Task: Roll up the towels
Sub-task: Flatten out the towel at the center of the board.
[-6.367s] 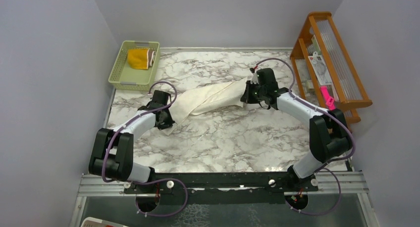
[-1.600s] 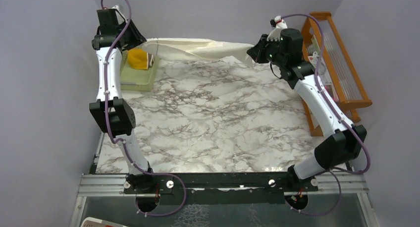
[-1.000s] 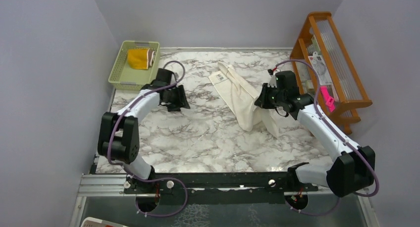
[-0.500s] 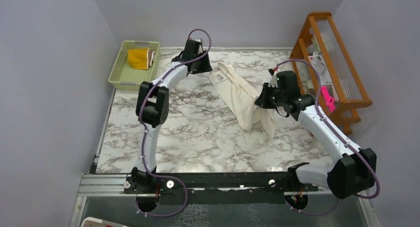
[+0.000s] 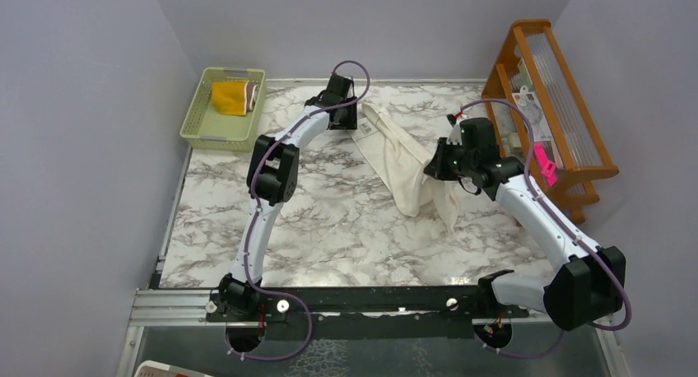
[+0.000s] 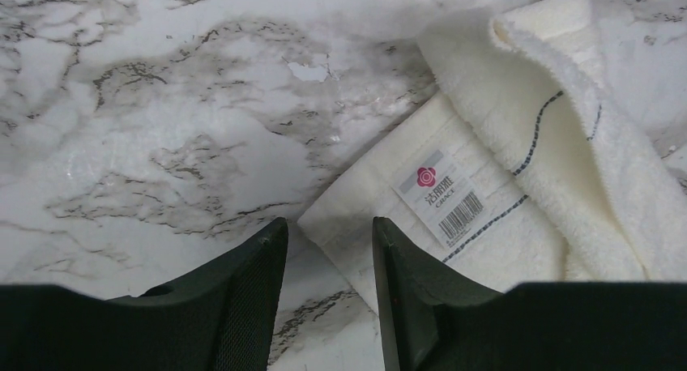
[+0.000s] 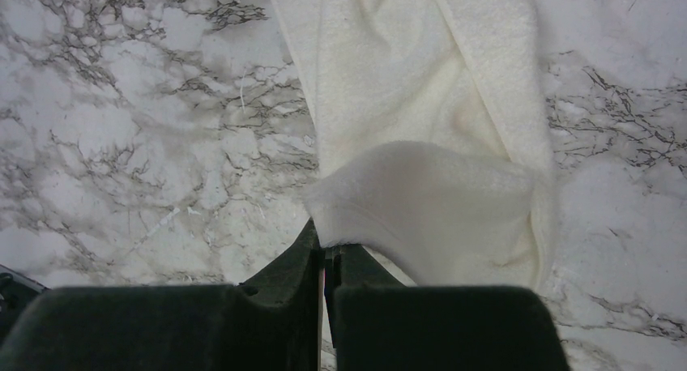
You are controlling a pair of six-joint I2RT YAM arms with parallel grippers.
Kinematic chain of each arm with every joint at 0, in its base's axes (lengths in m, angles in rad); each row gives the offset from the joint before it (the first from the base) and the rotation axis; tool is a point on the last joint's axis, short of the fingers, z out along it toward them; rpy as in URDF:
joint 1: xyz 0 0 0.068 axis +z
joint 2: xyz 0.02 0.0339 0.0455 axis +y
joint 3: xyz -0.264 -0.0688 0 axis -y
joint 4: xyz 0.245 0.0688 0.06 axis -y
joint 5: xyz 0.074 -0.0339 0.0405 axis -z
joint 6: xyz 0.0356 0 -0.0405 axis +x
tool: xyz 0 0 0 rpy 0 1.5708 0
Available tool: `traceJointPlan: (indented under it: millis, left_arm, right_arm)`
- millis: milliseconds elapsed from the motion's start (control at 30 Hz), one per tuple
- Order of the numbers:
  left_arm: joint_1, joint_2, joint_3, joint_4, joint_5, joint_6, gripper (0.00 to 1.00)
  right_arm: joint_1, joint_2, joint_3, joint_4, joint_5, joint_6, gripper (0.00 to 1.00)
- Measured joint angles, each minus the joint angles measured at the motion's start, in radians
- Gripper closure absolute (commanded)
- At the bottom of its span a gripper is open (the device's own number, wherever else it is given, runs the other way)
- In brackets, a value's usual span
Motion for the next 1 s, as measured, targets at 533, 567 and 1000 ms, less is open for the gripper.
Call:
traceJointPlan:
  millis: [533, 567, 1000]
  left_arm:
    - [-0.002, 0.017, -0.005, 0.041, -0.065, 0.069, 1.00]
    - [0.002, 0.016, -0.008, 0.045, -0.063, 0.069, 1.00]
    - [0.348, -0.429, -0.473, 0.045, 0.033, -0.003, 1.00]
  right_arm:
    - [0.000, -0.029, -0.007, -0.008, 0.001, 0.000, 0.99]
    - [0.000, -0.029, -0.007, -0.011, 0.001, 0.000, 0.99]
    - [0.000, -0.032, 0.054, 0.014, 0.018, -0.008, 0.99]
